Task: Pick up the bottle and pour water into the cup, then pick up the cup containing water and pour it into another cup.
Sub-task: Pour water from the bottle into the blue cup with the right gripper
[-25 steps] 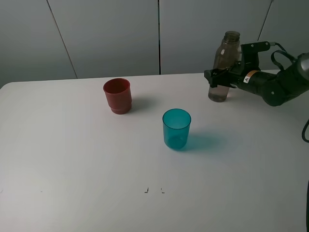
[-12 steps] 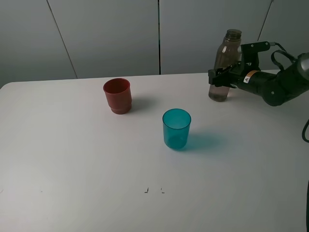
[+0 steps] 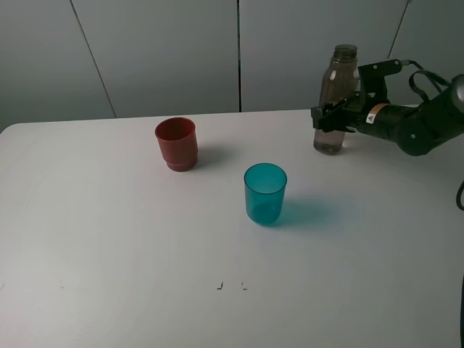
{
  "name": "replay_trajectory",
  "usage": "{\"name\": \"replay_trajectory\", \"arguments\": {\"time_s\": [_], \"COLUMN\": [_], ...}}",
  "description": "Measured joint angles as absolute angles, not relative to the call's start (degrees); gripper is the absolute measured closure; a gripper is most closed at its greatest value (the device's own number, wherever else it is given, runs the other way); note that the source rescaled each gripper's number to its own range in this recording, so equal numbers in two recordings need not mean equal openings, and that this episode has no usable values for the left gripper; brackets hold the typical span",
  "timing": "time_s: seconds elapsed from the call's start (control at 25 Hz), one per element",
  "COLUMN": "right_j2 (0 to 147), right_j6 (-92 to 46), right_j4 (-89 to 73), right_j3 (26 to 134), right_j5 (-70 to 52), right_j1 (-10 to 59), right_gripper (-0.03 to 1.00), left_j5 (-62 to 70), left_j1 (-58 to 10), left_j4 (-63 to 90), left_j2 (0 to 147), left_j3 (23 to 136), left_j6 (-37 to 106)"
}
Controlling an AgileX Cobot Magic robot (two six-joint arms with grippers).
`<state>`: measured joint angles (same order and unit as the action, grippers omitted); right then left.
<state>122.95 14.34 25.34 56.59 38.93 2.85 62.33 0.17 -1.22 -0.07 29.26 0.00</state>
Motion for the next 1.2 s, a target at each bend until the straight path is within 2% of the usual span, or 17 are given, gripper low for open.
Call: {"name": "replay_trajectory", "arguments": {"time_s": [0.6,0.88,1.2], "right_j2": [106.3,104.0,104.0], "right_j6": [14.3,14.2,0.8], "right_j4": [26.5,32.7,31.6], "right_j3": [39.9,38.6,38.6], "right_j5": [39.1,40.1,40.0], "right_j1": [2.9,4.1,9.2], "right_gripper": [0.96,0.96,0.96], "left_j5": [62.3,62.3,62.3], "left_j1": [0.2,0.2,0.2], "left_j4": [-1.2,-1.2,-1.2], "left_j2": [-0.1,-0.1,-0.1], "left_j3": [29.3,29.3,29.3], "left_j6": [0.4,0.4,0.4]}}
